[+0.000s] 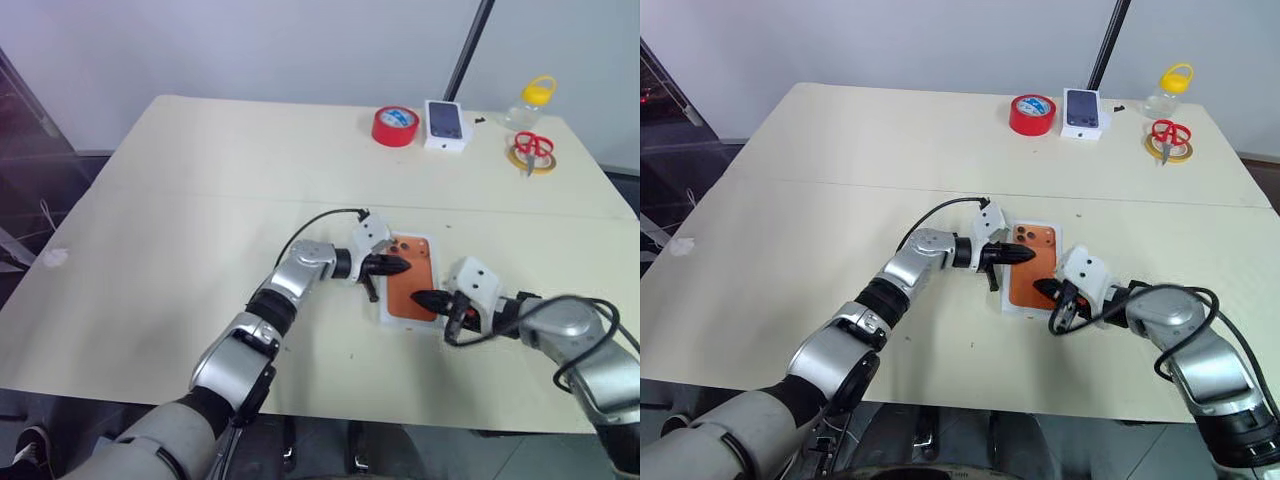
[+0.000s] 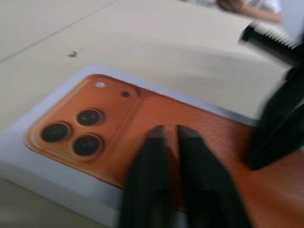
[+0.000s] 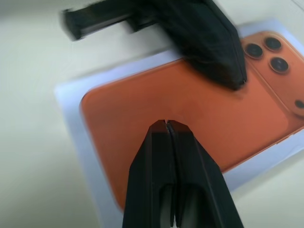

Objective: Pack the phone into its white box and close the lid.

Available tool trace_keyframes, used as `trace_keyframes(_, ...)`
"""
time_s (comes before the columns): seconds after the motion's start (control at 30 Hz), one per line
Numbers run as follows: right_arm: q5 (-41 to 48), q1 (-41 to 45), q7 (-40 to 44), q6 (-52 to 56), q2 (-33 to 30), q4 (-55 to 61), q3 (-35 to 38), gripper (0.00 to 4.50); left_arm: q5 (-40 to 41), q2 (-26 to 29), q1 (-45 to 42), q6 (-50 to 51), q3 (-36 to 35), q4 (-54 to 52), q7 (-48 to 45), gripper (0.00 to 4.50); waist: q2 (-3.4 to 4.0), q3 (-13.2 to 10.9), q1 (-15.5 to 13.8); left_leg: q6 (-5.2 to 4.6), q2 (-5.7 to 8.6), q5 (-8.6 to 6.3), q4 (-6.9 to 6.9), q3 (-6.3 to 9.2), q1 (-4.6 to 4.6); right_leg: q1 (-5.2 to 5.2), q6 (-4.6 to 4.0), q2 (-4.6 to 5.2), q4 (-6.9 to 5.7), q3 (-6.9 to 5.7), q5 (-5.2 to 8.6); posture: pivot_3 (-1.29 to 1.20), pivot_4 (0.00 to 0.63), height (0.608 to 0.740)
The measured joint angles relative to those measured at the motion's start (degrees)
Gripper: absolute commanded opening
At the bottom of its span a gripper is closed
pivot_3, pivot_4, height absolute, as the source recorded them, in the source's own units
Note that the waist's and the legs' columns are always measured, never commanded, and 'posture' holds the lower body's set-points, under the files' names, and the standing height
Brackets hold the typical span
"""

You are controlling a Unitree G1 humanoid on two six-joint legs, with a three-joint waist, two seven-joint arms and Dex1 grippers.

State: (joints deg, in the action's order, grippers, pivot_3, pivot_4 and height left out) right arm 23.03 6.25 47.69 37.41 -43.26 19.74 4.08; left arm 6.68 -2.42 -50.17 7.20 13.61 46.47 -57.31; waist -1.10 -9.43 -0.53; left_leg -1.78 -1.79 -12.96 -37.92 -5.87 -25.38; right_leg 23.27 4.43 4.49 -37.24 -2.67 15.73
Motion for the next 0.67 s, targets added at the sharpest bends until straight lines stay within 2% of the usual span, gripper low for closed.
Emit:
trace_keyframes(0.07,2.47,2.10,-0.26,1.11,0.88,-0.08,2.11,2.45,0.92,1.25,0.51,1.37,-1.36,-1.99,-0.17,2.89,0.05,-0.03,0.03,0.00,0.01,0.00,0.00,-0.01,-0.04,0.06,0.01,0.00,-0.02,0.02,-0.01,0.00,0.150,0.735)
trace_keyframes(0.17,5.59,4.01,-0.23,1.10,0.98,-0.23,6.89,3.93,4.56,6.82,2.58,6.45,-4.21,-10.90,-2.57,4.31,0.06,-0.06,0.04,0.00,0.00,0.00,0.04,0.00,-0.05,0.07,0.03,0.00,-0.02,0.01,-0.02,0.00,0.150,0.735)
trace_keyframes(0.2,6.32,3.90,-0.02,1.06,0.78,-0.35,8.33,4.44,5.71,9.45,3.41,8.56,-5.35,-14.59,-3.17,4.50,0.06,-0.06,0.00,0.00,0.00,0.00,0.05,0.01,-0.06,0.07,0.03,0.00,-0.01,0.02,-0.02,0.00,0.150,0.735)
trace_keyframes(0.4,9.05,-3.86,5.40,0.97,-3.57,-0.35,13.57,4.44,10.42,25.38,13.80,20.17,-10.14,-35.10,-5.12,4.50,0.10,-0.06,-0.03,0.01,0.02,0.00,0.06,0.00,-0.01,0.00,-0.02,0.09,0.01,0.04,0.01,0.00,0.150,0.735)
trace_keyframes(0.67,9.27,-9.06,10.44,-1.87,-6.98,-4.28,18.22,4.44,17.47,34.67,27.18,26.22,-18.87,-45.97,-3.71,4.50,0.12,-0.06,0.02,0.06,0.02,-0.03,0.12,0.03,0.01,0.02,-0.23,0.23,0.06,0.06,0.11,0.00,0.150,0.735)
